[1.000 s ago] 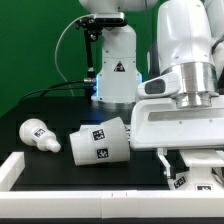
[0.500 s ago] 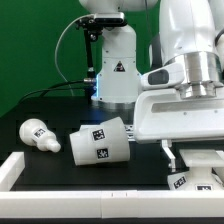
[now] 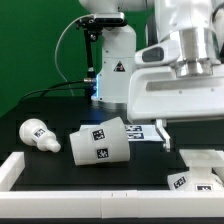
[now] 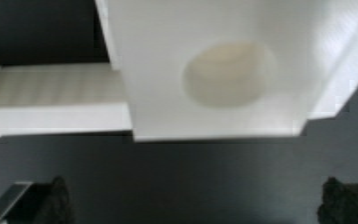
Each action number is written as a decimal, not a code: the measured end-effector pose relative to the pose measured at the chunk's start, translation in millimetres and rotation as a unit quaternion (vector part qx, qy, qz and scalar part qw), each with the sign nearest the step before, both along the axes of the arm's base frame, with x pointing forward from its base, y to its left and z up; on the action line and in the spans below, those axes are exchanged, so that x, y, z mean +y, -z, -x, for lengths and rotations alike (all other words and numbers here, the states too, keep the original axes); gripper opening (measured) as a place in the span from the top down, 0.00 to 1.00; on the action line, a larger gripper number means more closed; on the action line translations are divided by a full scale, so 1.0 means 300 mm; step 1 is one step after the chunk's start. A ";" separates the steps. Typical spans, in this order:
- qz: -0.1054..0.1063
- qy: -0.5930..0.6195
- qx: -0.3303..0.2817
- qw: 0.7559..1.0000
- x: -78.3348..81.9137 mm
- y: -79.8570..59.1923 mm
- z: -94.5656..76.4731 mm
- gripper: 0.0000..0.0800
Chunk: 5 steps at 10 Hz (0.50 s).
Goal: Assemble lamp
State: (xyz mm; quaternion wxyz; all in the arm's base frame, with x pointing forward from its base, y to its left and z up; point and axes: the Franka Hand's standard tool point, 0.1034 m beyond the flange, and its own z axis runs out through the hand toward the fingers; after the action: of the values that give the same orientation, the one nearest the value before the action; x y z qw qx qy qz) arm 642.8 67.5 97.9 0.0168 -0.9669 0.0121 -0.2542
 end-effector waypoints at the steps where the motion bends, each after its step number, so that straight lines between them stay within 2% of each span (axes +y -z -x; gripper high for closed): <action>1: 0.007 -0.005 0.012 1.000 -0.042 -0.032 -0.003 0.13; 3: 0.001 -0.001 0.055 0.998 -0.131 -0.097 -0.012 0.13; 5: 0.003 -0.001 0.049 0.999 -0.125 -0.086 -0.016 0.13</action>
Offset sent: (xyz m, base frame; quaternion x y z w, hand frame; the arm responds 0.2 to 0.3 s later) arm 0.0000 0.0000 0.0000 0.0000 0.0000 0.0000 1.0000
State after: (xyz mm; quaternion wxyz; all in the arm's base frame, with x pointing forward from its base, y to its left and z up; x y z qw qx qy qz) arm 647.6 30.2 123.9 0.0136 -0.9783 0.0113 -0.2065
